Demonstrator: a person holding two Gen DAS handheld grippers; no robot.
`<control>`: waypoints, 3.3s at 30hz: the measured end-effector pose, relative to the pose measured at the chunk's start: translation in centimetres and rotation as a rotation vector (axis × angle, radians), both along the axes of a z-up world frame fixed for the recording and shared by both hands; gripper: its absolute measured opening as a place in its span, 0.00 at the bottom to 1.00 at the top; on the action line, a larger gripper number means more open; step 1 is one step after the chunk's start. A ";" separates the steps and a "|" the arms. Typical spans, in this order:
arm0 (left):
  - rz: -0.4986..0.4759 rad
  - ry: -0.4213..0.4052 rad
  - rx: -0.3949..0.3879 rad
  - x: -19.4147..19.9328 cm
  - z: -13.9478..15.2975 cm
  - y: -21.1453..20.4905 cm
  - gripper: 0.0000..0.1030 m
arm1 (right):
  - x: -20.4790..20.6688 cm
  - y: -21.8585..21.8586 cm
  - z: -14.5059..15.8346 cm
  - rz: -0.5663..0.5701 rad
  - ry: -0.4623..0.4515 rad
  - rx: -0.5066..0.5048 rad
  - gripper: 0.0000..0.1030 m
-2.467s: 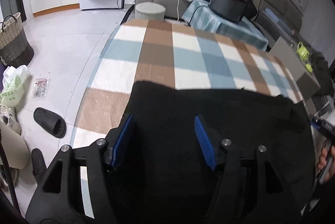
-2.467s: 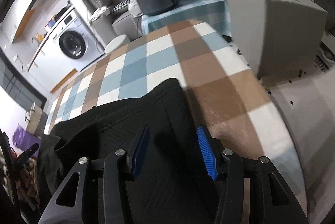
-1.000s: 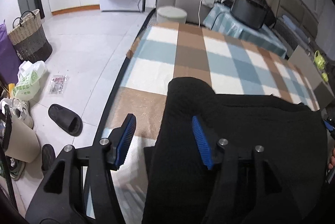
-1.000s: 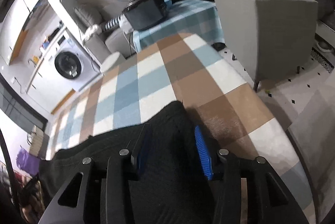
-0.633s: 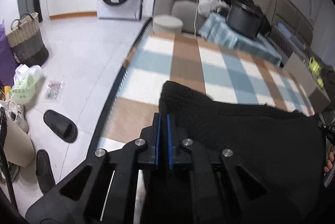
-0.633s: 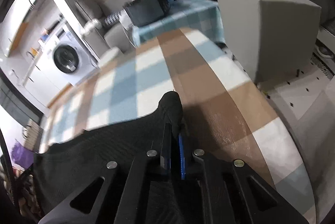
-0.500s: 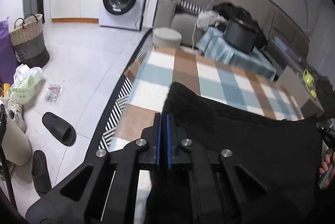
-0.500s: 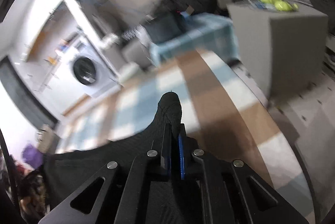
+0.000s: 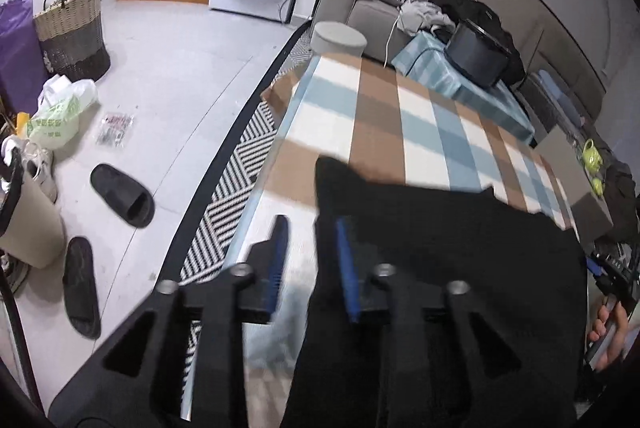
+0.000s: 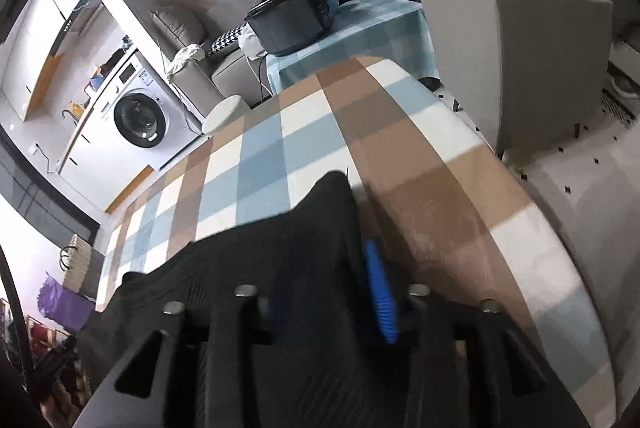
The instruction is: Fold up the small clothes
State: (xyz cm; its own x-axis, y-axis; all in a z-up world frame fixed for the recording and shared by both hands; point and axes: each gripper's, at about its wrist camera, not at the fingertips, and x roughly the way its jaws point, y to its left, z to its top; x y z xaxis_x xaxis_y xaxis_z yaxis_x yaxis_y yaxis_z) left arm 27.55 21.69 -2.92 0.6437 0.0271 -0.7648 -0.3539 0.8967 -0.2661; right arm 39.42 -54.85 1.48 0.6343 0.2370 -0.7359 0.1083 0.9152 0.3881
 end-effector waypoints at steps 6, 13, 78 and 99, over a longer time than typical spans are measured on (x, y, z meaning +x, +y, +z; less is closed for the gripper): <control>-0.006 0.027 -0.002 -6.6 -0.6 -1.5 0.51 | -4.7 -0.1 1.1 0.054 -0.005 0.013 0.43; -0.053 0.076 0.017 -13.3 -2.8 -5.2 0.51 | -11.7 -0.8 1.2 0.085 -0.019 0.027 0.49; 0.014 0.032 -0.247 -27.9 -3.6 -9.7 0.52 | -24.8 2.9 0.9 0.247 -0.099 0.077 0.54; -0.052 0.018 -0.557 -25.4 -5.3 -9.6 0.59 | -25.1 6.6 0.2 0.356 -0.091 0.061 0.55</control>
State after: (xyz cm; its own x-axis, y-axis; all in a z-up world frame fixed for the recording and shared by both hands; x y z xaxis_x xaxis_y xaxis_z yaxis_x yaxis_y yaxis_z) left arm 2.15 12.06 -8.20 0.6200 -0.4155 -0.6656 -0.3219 0.6389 -0.6987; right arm 14.28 -48.22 1.67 0.5668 0.4962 -0.6576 -0.2502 0.8642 0.4365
